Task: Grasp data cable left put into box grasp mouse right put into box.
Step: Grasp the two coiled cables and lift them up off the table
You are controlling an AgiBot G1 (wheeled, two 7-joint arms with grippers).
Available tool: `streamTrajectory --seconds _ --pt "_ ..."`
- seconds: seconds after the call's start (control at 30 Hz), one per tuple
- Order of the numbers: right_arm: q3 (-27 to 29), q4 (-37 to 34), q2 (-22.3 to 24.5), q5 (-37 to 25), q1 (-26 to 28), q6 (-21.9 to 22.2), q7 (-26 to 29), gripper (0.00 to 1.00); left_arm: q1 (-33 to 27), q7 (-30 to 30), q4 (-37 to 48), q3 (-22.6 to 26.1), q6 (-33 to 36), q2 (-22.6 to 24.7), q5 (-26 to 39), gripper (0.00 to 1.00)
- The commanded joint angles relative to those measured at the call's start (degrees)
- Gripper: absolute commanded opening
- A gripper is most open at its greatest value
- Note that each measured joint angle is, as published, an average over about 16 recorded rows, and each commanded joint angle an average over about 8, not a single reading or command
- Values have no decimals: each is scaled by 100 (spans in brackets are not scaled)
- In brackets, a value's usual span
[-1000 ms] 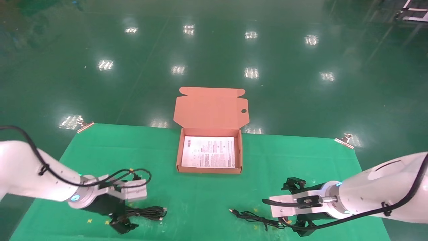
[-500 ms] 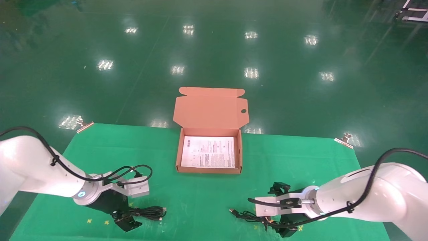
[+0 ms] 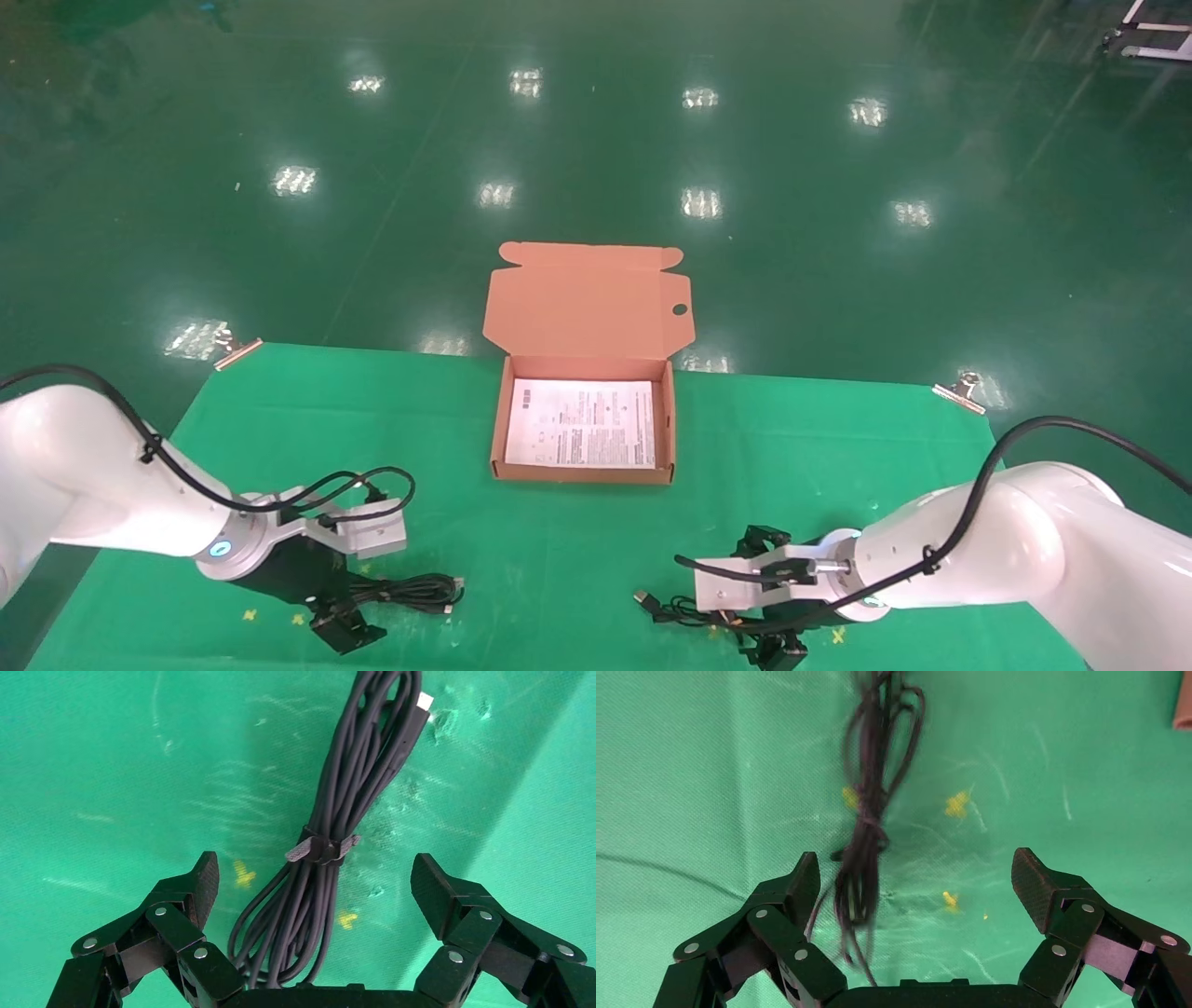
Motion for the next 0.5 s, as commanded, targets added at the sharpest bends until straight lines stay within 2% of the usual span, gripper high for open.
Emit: streamTrajectory --seconds 0.03,0.07,0.1,0.17,0.5 --pt "14 -142 -54 54 -5 16 -73 17 -23 60 116 -6 -14 24 -10 39" --pt "16 -163 -62 63 -7 20 -82 5 -29 67 135 -7 -18 29 -13 26" --pt "17 -180 -68 70 -9 23 -89 0 -33 73 152 -8 -21 33 -15 14" --pt "21 -199 -75 81 -9 28 -94 0 -40 78 168 -11 -25 37 -19 0" --pt "19 -120 -44 55 -1 17 -63 0 -23 50 91 -10 -15 17 -16 0"
